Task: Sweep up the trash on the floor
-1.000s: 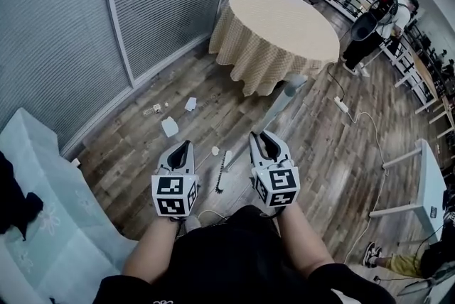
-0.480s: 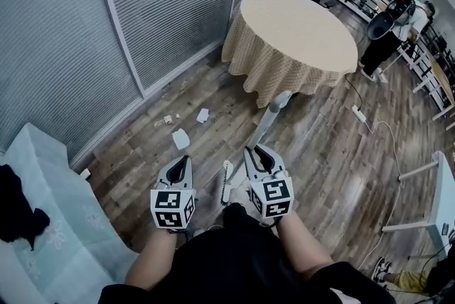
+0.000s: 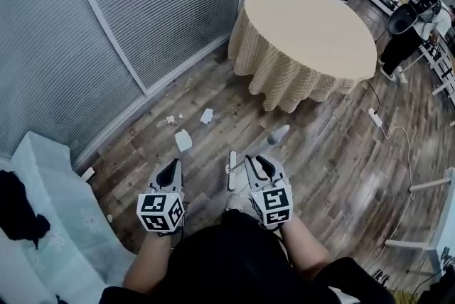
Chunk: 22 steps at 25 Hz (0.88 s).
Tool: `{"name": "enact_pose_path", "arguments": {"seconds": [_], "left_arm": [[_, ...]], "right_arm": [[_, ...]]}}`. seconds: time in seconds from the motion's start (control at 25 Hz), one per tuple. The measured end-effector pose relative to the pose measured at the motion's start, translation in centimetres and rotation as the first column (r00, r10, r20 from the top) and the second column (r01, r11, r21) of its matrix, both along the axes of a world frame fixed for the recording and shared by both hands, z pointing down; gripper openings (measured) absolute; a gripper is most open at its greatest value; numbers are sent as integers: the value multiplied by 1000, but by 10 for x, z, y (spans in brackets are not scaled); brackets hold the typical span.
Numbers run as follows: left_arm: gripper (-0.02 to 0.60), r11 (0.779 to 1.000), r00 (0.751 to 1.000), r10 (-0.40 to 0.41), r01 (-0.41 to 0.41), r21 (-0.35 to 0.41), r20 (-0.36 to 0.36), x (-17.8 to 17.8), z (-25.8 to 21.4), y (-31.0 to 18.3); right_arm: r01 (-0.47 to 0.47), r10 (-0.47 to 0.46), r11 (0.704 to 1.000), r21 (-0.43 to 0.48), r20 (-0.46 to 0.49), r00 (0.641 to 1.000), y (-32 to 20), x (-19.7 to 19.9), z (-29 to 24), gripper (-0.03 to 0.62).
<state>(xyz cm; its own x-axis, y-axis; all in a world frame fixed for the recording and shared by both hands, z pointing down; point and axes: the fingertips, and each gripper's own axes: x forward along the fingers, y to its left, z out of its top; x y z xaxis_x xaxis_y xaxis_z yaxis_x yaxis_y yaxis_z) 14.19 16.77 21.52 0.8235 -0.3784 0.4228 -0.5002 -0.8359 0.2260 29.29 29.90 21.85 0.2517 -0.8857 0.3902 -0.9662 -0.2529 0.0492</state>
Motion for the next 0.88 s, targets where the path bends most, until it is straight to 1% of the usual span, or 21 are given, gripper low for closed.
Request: {"name": "enact_pose_path", "arguments": {"seconds": [0.12,0.28,0.44,0.64,0.76,0.88], "left_arm": [[-6,1000,1000,-5,5,-1,26,19,14,-5],[-5,999,999,6,-4,-38,49,52,45,-1],[-5,998,997,36,-32,-58,74,73,85,0],[-5,998,993,50,-45,-48,106,77,139,-16],[-5,998,994,17,-10,-68,106,74,164,-28],[-5,995,994,-7,17,-97,105,63,185,-31]], "right_arm": [[38,-38,999,-25,-9,999,-7,21,19,86],[74,-74,995,-73,-6,997,-12,53,57,86],[71,-73,988,-140,-9,997,-16,81,106,86],[24,-30,980,-196,-26,999,-17,103,162,86],[6,-19,973,-232,-54,998,-18,109,189,86],[-4,-16,966,-258,-75,997,-18,103,208,86]]}}
